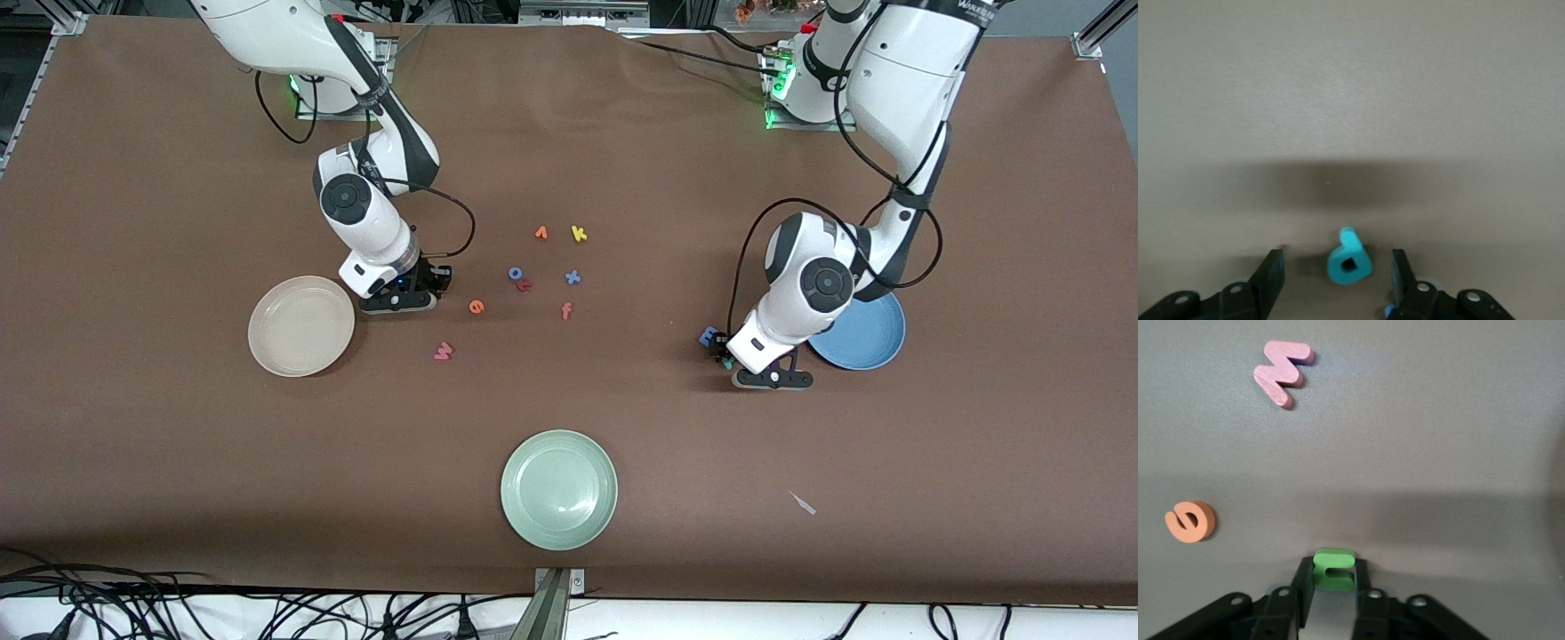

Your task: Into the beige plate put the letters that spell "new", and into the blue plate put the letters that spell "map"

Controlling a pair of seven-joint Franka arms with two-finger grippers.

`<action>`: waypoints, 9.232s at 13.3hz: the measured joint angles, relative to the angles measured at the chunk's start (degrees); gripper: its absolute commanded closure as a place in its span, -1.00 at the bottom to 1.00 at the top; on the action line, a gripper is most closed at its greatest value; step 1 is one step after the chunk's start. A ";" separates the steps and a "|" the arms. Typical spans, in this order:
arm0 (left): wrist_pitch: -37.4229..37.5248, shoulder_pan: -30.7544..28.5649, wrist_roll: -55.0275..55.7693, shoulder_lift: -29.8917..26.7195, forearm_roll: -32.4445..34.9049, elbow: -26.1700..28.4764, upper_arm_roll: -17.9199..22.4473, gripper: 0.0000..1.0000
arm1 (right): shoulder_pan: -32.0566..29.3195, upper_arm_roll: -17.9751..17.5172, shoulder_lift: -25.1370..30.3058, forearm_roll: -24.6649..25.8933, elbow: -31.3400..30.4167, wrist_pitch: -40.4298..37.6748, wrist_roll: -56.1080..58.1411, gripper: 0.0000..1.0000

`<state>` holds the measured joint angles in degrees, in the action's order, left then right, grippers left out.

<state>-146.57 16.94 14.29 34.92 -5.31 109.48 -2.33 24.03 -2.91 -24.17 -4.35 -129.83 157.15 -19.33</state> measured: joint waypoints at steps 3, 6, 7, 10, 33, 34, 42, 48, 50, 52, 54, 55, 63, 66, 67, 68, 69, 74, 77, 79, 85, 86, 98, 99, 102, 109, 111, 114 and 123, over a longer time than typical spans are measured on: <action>-0.26 0.37 0.37 0.35 0.00 -0.16 0.04 -0.17 | 0.00 0.00 -0.08 -0.02 0.48 -0.87 -0.75 0.47; -0.26 0.37 0.37 0.42 0.00 -0.16 0.22 -0.03 | -0.01 0.89 0.13 -0.21 5.84 -10.88 -1.21 0.47; -0.26 0.37 0.38 0.47 0.00 -0.16 0.23 -0.03 | -0.03 2.06 0.36 -0.22 8.52 -15.31 -1.17 0.46; -0.27 0.37 0.38 0.57 0.00 -0.17 0.27 0.03 | -0.18 7.29 1.19 -0.21 14.64 -26.46 4.23 0.46; 12.71 -17.43 -19.04 -20.12 0.22 16.24 2.22 0.07 | -0.99 5.86 -5.76 -4.36 26.96 -27.94 -22.88 -1.00; 12.60 -17.74 -19.45 -20.86 0.22 17.93 2.20 -0.27 | -0.98 5.12 -7.62 -4.36 28.86 -27.37 -26.04 -1.00; 10.17 -17.37 -19.42 -21.43 0.16 18.91 0.75 -0.45 | 2.73 4.31 -17.30 -4.36 33.88 -19.59 -33.63 -0.78; 2.46 -7.02 -13.62 -13.85 -4.40 14.21 -3.74 -0.60 | 2.39 4.59 -17.58 -4.35 33.80 -19.57 -33.51 0.06; 2.15 -3.96 -12.50 -10.53 -5.83 11.49 -3.79 -0.60 | 2.32 4.67 -17.58 -4.35 33.79 -19.57 -33.45 0.17; 2.06 -2.21 -12.30 -8.84 -6.05 9.05 -3.83 -0.60 | 2.31 4.72 -17.55 -4.34 33.79 -19.60 -33.41 0.33; 2.06 -0.08 -12.30 -7.41 -6.05 6.50 -3.85 -0.58 | 2.29 4.78 -17.50 -4.35 33.80 -19.75 -33.41 0.54; 1.85 1.09 -12.30 -6.42 -6.05 5.52 -3.87 -0.57 | 2.29 4.78 -17.50 -4.34 33.79 -19.77 -33.41 0.73; -2.60 2.19 -12.57 -2.27 0.17 4.45 -3.17 -0.54 | -0.09 6.03 -16.49 -4.22 35.59 -27.13 -22.77 1.00; -2.60 2.19 -12.67 -1.71 0.24 4.48 -2.97 -0.21 | -0.16 8.43 -12.90 -3.65 35.04 -35.03 -13.89 1.00; -2.61 2.19 -12.67 -1.40 0.24 4.48 -2.84 0.09 | -0.19 9.18 -11.39 -2.69 34.01 -36.32 -11.54 1.00; -2.72 2.18 -12.70 -1.32 0.33 4.48 -2.54 0.37 | -0.22 9.99 -10.04 -1.43 32.46 -36.86 -9.35 1.00; -2.72 2.17 -12.76 -1.32 0.42 4.47 -2.12 0.59 | -0.23 10.90 -8.85 -0.67 30.62 -36.94 -6.54 1.00; -2.72 2.18 -12.79 -1.57 0.42 4.37 -2.17 0.74 | -0.56 19.43 -3.21 -0.03 23.06 -36.41 16.85 1.00; -2.02 0.81 -12.84 -2.87 0.42 4.72 -0.58 0.75 | -0.90 22.05 -2.90 -0.03 19.39 -30.52 26.61 0.90; 2.25 -4.55 -16.37 -6.73 0.43 5.75 0.04 0.74 | -1.50 22.21 -3.06 -0.04 16.84 -27.09 29.55 0.41; 7.75 -18.76 -31.09 -19.63 0.43 16.91 0.11 0.64 | -1.74 21.73 -2.76 -7.29 18.17 -31.46 28.47 -1.00; 7.74 -19.70 -32.33 -19.97 0.43 17.73 0.10 0.60 | -0.95 21.51 -2.61 -7.85 19.46 -33.18 25.75 -1.00; 4.64 -22.89 -34.74 -21.48 0.44 16.65 3.41 -1.00 | 17.91 20.60 -4.80 -11.75 20.44 -25.18 -15.27 -1.00; 5.20 -23.07 -34.74 -22.38 0.44 16.67 3.47 -1.00 | 18.98 20.35 -5.55 -12.75 20.35 -23.72 -17.48 -1.00; 8.32 -23.06 -34.67 -27.55 0.44 16.47 3.40 -1.00 | 21.04 19.23 -7.53 -13.62 20.30 -20.10 -23.75 -1.00; 42.46 -22.91 -29.80 -47.95 4.96 6.25 3.09 -1.00 | 21.48 16.17 -10.16 -13.75 20.23 -16.80 -28.31 -0.87; 51.32 -22.86 -25.73 -48.60 7.34 -0.16 1.07 -1.00 | 21.58 16.13 -10.23 -13.76 20.21 -16.80 -28.34 -0.69; 58.22 -22.59 -12.60 -48.47 7.85 -5.05 -3.47 -1.00 | 21.73 15.58 -10.59 -13.79 20.20 -16.80 -28.38 -0.48; 58.08 -22.35 -5.51 -41.91 6.44 -10.30 -3.72 -1.00 | 21.86 15.43 -10.47 -13.79 20.03 -16.78 -28.38 0.55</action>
<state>-88.49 -5.41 8.78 -6.99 1.14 99.18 -6.05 45.89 12.52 -34.64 -18.14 -109.80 140.37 -47.70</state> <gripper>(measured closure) 0.000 0.648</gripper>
